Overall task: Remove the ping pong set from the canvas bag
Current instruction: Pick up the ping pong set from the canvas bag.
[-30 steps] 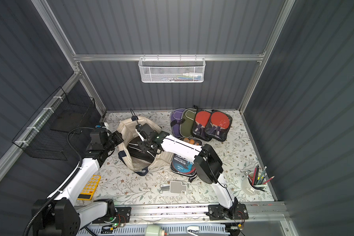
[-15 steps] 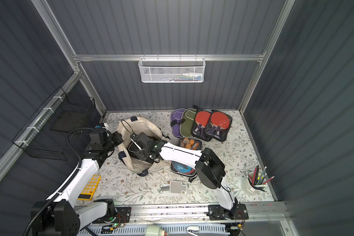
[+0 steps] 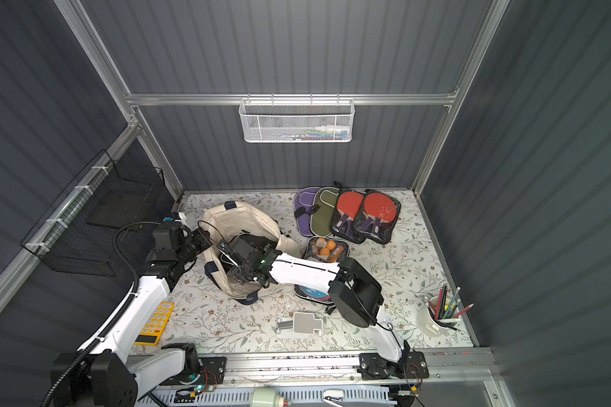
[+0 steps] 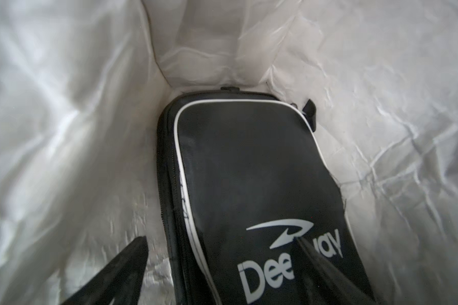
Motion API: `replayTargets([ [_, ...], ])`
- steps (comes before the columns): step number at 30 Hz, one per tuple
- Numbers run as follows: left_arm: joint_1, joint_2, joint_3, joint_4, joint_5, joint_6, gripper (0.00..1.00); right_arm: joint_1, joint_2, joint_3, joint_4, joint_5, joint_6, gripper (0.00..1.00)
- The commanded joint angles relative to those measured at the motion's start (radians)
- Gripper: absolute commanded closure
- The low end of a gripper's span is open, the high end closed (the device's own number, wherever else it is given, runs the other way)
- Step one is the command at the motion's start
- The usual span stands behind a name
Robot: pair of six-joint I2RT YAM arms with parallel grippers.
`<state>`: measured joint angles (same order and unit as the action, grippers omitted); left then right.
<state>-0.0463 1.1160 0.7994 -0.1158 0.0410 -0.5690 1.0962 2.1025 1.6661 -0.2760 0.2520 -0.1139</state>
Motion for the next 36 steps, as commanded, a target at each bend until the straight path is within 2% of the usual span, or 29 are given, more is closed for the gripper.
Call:
replayTargets([
  [1,-0.001,-0.026,0.021,0.021,0.016,0.012,1.0,0.008,0.014,-0.038,0.025,0.018,-0.045,0.11],
  [9,-0.001,-0.025,0.017,0.025,0.02,0.006,1.0,0.009,0.052,-0.047,0.051,0.064,-0.08,0.08],
  [17,-0.001,-0.038,0.024,0.0,0.019,0.01,1.0,-0.015,0.173,0.098,0.01,0.273,-0.051,0.09],
  [24,-0.001,-0.053,0.011,-0.013,0.005,0.015,1.0,-0.032,0.085,-0.007,0.173,0.386,-0.028,0.13],
  [28,-0.001,-0.055,0.004,-0.01,0.0,0.011,1.0,-0.033,0.029,-0.082,0.294,0.424,-0.058,0.23],
  [31,-0.001,-0.059,0.0,-0.012,-0.002,0.009,1.0,-0.039,0.022,-0.089,0.316,0.408,-0.065,0.32],
  [35,-0.001,-0.07,0.0,-0.025,-0.01,0.017,1.0,-0.04,0.024,-0.103,0.367,0.391,-0.076,0.64],
  [36,-0.001,-0.071,0.0,-0.028,-0.011,0.018,1.0,-0.041,0.028,-0.102,0.373,0.385,-0.077,0.69],
])
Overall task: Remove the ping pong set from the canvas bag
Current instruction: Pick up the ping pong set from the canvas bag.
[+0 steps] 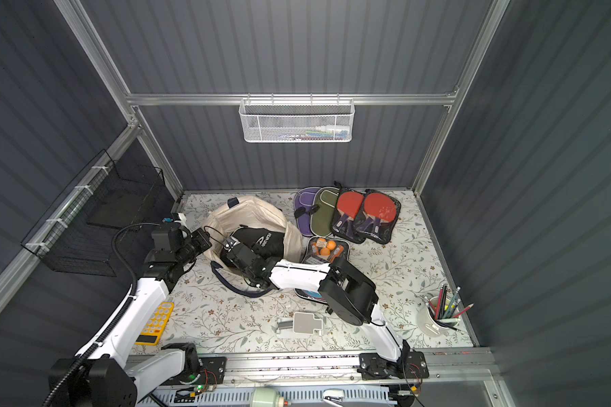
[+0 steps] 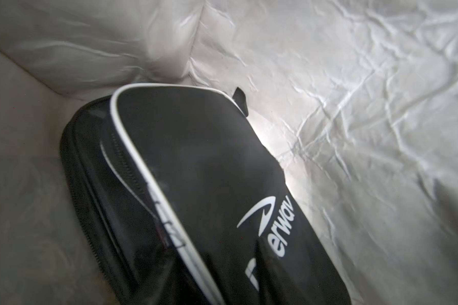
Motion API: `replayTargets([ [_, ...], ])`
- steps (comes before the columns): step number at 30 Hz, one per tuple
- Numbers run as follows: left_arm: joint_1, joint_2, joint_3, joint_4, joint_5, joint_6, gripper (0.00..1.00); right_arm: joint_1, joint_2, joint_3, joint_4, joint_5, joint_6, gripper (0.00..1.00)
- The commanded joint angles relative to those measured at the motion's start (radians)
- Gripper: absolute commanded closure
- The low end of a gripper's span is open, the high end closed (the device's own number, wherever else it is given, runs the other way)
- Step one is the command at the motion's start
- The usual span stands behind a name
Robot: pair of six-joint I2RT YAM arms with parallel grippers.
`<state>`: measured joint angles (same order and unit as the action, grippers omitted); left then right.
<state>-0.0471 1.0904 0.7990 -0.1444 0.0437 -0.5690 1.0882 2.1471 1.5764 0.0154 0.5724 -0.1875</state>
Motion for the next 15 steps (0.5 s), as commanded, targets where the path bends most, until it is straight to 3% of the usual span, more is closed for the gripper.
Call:
replayTargets([
  [1,0.0,-0.048,0.0,-0.002,-0.014,0.021,1.0,-0.034,-0.012,-0.006,0.083,0.053,-0.003,0.7],
  [3,0.0,-0.052,0.0,-0.006,-0.015,0.022,1.0,-0.035,0.007,0.009,0.084,0.035,-0.01,0.61],
  [5,0.0,-0.056,0.0,-0.007,-0.017,0.024,1.0,-0.034,0.029,0.031,0.076,0.021,-0.015,0.42],
  [7,0.0,-0.057,0.006,-0.012,-0.02,0.028,1.0,-0.034,0.045,0.04,0.08,-0.005,-0.019,0.35],
  [12,0.0,-0.06,0.013,-0.019,-0.016,0.031,1.0,-0.05,0.1,0.077,0.078,-0.066,-0.028,0.49],
  [14,0.0,-0.058,0.012,-0.018,-0.014,0.029,1.0,-0.054,0.114,0.077,0.093,-0.099,-0.033,0.63],
  [15,0.0,-0.058,0.01,-0.02,-0.015,0.029,1.0,-0.054,0.114,0.069,0.109,-0.11,-0.038,0.76],
])
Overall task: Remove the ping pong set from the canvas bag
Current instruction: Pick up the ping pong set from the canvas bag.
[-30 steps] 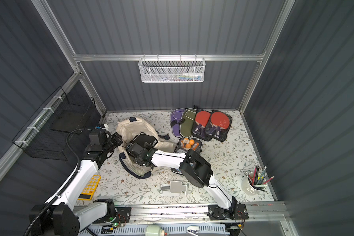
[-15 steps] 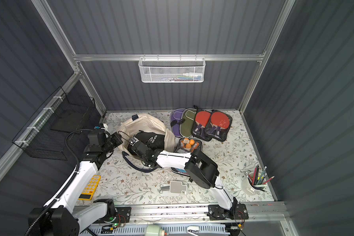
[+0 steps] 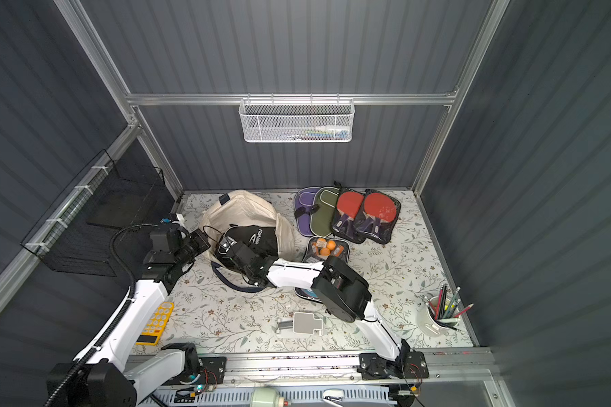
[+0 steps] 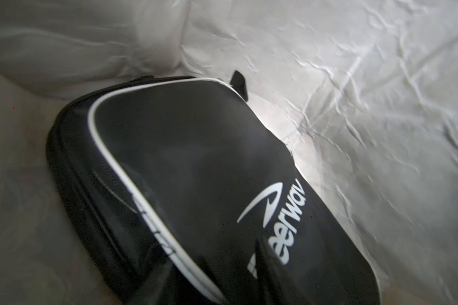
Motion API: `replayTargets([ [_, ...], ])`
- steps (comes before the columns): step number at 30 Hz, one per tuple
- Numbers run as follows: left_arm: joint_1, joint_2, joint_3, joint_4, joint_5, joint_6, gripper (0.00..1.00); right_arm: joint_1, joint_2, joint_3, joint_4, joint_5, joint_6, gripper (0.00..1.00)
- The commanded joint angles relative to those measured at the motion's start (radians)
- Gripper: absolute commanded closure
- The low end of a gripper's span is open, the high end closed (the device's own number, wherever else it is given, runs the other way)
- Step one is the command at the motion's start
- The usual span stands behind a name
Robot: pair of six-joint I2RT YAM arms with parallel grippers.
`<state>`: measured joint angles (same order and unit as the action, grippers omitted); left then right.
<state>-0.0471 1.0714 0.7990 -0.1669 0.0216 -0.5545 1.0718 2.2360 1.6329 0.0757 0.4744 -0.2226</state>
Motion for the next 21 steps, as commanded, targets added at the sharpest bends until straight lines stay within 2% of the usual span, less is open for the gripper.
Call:
replayTargets([
  [1,0.0,-0.039,0.011,0.001,0.008,0.015,1.0,-0.039,0.023,0.001,0.064,-0.022,-0.005,0.87],
  [2,0.0,-0.039,0.009,0.002,0.007,0.015,1.0,-0.038,0.017,-0.012,0.08,-0.028,-0.005,1.0],
  [10,0.001,-0.023,-0.008,0.007,-0.019,0.024,1.0,-0.038,-0.145,-0.169,0.219,-0.075,-0.008,1.0],
  [21,0.001,0.001,-0.07,0.029,-0.137,0.039,1.0,-0.086,-0.352,-0.229,0.132,-0.244,0.168,1.0],
])
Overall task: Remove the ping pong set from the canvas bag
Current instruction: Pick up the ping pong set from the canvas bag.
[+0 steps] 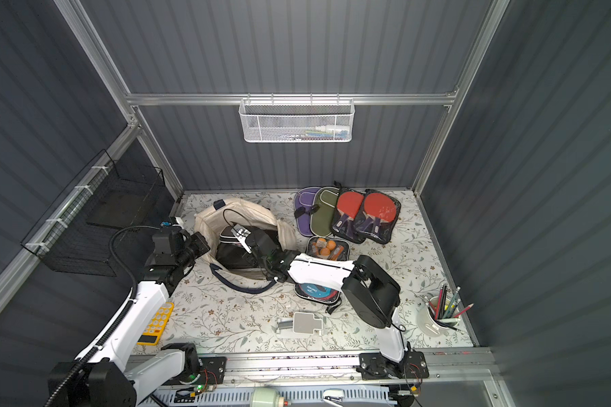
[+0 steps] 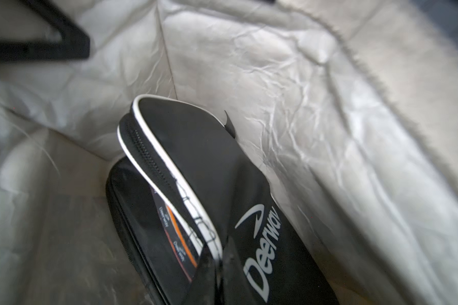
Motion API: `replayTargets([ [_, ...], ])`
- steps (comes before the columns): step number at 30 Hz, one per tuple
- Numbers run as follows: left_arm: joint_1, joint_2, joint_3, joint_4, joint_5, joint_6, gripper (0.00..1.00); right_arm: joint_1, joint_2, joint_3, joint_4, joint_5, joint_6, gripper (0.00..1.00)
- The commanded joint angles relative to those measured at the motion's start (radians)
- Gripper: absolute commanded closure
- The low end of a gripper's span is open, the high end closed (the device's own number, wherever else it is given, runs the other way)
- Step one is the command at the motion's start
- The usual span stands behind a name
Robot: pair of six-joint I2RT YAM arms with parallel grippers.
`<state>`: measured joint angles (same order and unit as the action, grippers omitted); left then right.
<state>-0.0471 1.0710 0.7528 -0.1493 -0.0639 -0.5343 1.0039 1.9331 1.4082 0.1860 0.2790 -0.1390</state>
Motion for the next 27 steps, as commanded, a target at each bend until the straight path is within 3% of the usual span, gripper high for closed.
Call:
replayTargets([
  [1,0.001,0.004,-0.028,0.017,-0.053,0.017,1.0,-0.023,-0.055,-0.005,0.016,-0.062,0.096,1.0],
  [10,0.003,0.025,-0.003,0.027,-0.058,0.008,1.0,-0.097,-0.104,0.006,-0.012,-0.325,0.3,1.0],
  [18,0.004,0.053,0.034,0.027,-0.066,0.012,1.0,-0.125,-0.126,0.11,-0.076,-0.557,0.438,1.0],
  [27,0.012,0.071,0.057,0.02,-0.081,0.014,1.0,-0.126,-0.151,0.181,-0.132,-0.605,0.473,1.0],
])
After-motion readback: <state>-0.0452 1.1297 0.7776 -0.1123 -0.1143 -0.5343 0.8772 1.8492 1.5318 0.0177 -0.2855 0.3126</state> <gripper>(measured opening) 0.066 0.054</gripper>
